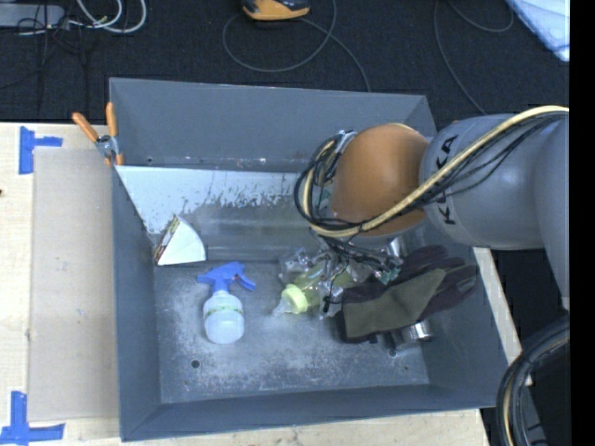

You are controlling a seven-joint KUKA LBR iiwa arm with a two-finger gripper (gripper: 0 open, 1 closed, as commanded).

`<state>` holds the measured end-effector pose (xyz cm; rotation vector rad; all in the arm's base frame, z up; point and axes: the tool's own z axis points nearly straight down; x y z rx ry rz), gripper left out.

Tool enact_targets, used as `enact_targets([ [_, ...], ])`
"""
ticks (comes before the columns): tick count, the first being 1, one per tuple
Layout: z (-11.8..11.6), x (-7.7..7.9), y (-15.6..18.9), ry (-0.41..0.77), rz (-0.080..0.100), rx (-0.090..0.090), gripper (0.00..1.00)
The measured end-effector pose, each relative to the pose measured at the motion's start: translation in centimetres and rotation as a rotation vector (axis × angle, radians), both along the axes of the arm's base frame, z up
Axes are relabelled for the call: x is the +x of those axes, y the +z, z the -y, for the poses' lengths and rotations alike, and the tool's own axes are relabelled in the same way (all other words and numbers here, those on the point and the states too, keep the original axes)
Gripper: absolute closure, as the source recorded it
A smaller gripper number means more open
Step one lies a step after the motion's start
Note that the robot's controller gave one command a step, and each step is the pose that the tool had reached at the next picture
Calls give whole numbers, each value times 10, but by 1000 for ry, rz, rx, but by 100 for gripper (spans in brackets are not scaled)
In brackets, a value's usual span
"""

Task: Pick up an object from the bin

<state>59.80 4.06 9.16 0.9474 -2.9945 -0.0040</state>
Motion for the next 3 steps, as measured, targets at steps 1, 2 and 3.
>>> enact_targets([
  [1,0,0,0,-1,0,0,100],
  [2,-4,-8,48,31,-8,0,100],
  [3,1,-2,111,-18,-3,1,100],
])
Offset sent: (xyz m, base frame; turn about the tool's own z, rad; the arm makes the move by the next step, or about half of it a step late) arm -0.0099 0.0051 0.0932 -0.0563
